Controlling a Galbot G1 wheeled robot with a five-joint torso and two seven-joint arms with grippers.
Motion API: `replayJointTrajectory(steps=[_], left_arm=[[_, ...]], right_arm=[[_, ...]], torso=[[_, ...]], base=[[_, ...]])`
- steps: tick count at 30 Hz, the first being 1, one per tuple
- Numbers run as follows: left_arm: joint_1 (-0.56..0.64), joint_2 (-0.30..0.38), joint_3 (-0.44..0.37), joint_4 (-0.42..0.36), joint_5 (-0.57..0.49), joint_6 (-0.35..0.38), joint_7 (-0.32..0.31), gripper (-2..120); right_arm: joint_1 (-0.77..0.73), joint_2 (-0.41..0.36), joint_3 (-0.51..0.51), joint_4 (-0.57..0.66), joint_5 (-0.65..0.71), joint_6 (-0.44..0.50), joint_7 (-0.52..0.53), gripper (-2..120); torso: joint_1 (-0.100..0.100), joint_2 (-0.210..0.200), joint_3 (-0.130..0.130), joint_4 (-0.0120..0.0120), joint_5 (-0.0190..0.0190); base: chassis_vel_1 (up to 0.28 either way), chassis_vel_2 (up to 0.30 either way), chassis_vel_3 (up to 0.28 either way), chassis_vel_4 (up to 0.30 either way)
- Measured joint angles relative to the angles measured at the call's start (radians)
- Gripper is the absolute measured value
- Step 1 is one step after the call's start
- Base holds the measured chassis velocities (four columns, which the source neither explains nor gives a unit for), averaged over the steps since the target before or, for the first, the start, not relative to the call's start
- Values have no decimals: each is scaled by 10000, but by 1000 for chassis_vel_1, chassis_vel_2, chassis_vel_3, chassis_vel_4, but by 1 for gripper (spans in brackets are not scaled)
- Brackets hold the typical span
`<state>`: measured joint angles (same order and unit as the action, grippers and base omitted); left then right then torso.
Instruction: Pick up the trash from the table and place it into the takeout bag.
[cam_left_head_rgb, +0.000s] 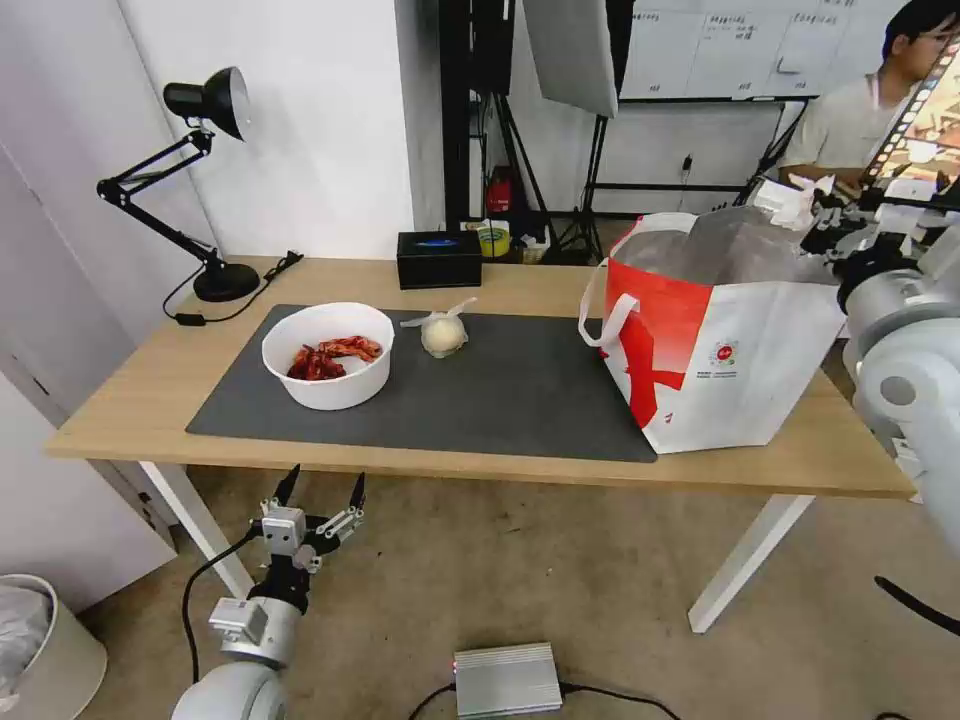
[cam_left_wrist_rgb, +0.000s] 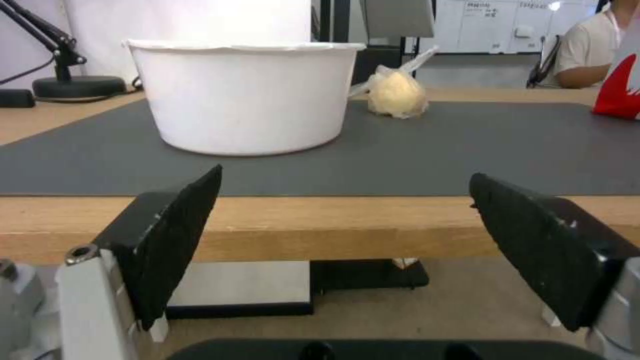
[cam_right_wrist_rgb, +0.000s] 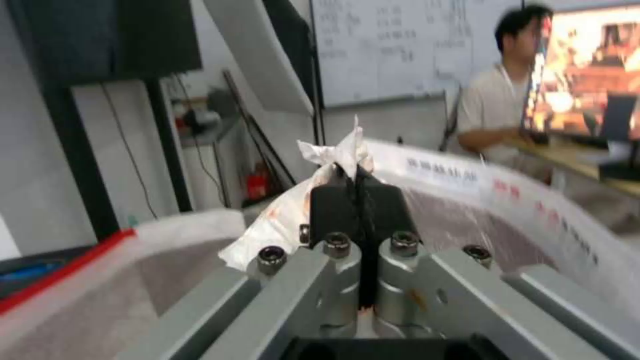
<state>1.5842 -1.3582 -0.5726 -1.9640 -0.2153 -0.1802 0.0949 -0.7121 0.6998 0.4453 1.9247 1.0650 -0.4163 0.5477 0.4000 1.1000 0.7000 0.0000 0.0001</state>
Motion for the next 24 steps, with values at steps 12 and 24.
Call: replayJointTrajectory(steps=[12,24], left_arm=[[-62,161,-86,132,-58,1,9,100],[-102,105,-41,196,-58,8,28,100]], right_arm=[[739,-80,-218,-597,915,-859,418,0],[967,-37,-142,-629,2302,-1756,1167,30]], torso=[[0,0,0,-1,-1],[0,0,0,0,-1]], base=[[0,0,0,0],[0,0,0,0]])
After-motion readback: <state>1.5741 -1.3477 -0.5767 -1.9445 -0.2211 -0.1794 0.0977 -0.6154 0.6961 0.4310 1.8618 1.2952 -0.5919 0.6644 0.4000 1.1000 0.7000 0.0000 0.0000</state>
